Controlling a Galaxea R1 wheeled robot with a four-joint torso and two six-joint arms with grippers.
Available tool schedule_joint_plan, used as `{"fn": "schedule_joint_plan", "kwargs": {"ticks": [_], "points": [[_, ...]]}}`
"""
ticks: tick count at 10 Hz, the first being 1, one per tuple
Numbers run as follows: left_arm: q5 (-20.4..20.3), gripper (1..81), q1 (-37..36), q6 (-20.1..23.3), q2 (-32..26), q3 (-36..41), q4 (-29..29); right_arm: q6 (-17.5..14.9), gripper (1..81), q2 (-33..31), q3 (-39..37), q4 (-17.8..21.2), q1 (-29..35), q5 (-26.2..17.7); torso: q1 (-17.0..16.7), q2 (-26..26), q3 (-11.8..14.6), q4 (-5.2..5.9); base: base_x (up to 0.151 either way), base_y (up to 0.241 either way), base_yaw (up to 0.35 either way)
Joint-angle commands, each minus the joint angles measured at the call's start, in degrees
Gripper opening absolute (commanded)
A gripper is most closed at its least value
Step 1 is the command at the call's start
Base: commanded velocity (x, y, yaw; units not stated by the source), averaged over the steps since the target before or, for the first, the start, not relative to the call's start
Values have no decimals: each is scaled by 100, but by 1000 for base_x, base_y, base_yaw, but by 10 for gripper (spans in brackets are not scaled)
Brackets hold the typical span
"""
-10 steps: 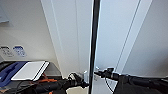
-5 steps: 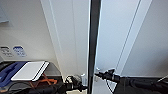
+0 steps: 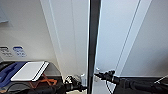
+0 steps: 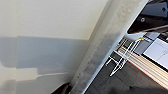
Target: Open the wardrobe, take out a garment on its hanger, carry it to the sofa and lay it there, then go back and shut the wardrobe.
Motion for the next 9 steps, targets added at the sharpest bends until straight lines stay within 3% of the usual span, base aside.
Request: {"fn": "schedule_joint_plan", "kwargs": {"ticks": [1,5,9], "points": [[-148,811,-414,-9,509,1646,-146,173,811,318,942,-99,242,-1054,0,0,0,0,0,0,0],[-157,811,-221,0,26,2121,-111,164,811,-165,1347,-99,57,-1054,0,0,0,0,0,0,0],[-165,811,-18,0,-265,2428,12,173,811,-288,1540,-380,-4,-1220,0,0,2,0,0,0,0]]}}
